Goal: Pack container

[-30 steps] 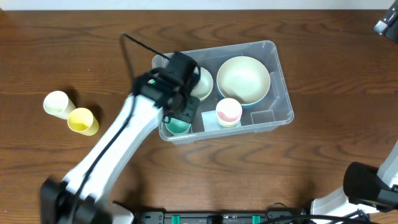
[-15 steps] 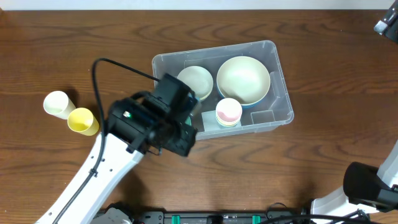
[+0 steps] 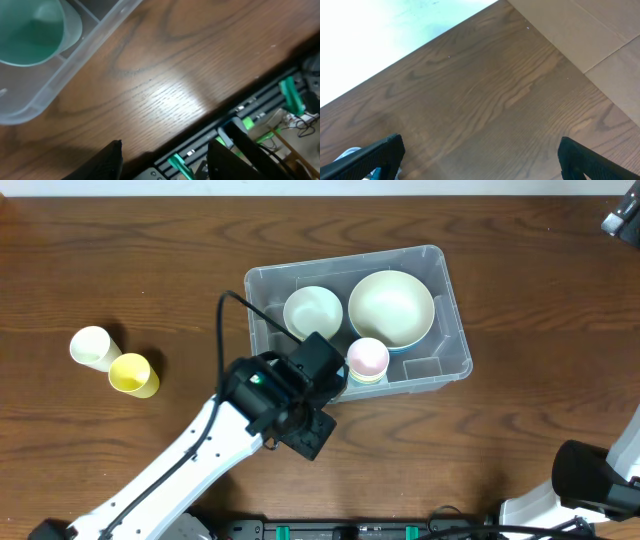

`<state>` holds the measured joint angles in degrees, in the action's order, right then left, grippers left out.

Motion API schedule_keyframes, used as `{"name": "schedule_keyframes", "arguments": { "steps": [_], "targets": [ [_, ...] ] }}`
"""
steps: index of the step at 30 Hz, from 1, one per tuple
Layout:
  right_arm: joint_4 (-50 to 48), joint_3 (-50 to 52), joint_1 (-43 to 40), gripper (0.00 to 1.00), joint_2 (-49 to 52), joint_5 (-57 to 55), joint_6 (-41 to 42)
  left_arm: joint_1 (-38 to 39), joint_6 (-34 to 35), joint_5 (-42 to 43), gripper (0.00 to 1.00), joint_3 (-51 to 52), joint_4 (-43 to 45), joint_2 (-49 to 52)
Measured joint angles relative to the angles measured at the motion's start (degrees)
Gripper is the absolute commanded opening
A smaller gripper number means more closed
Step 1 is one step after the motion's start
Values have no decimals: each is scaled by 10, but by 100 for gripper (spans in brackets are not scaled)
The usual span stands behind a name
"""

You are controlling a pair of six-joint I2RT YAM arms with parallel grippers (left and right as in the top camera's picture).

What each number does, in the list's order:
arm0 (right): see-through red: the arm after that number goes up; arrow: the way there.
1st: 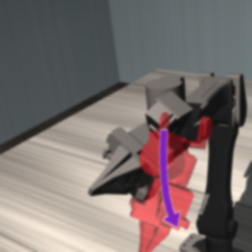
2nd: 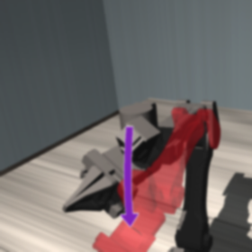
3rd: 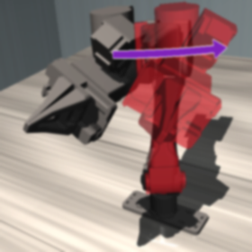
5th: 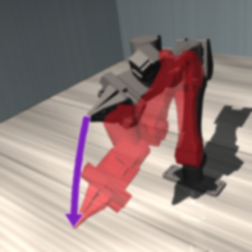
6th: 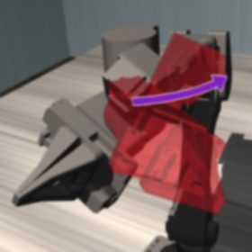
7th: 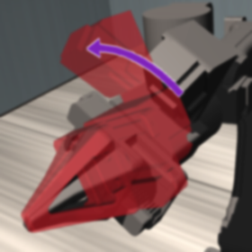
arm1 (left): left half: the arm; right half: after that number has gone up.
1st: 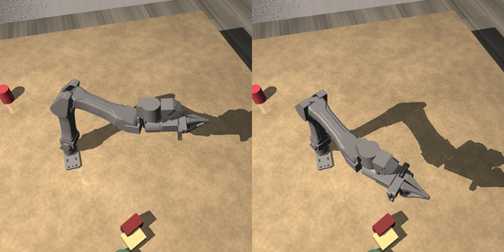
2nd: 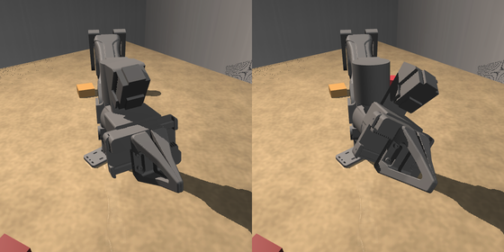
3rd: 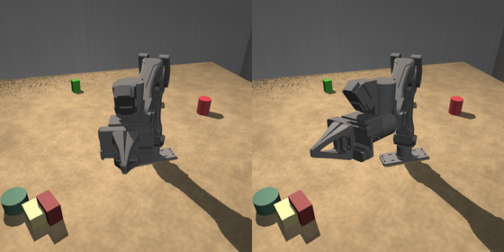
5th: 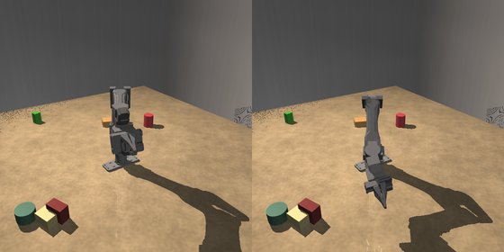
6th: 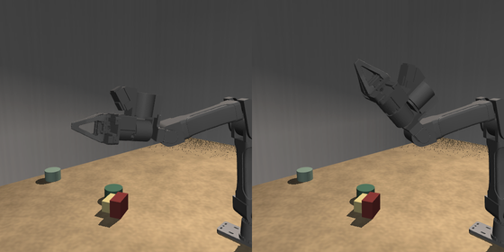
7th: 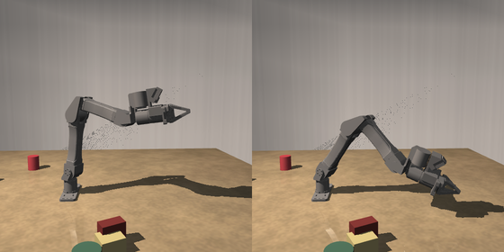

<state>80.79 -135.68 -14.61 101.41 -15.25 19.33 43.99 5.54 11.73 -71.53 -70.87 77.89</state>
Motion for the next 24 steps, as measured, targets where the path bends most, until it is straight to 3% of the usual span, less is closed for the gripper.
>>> {"name": "schedule_keyframes", "arguments": {
  "steps": [11, 24],
  "targets": [
    [0, 0, 0, 99, 0, 0, 0, 0, 0, -27, 55, 55, 63, 40],
    [0, 0, 0, 99, 0, 0, 0, 0, 0, -31, 55, 55, 69, 78]
  ]
}}
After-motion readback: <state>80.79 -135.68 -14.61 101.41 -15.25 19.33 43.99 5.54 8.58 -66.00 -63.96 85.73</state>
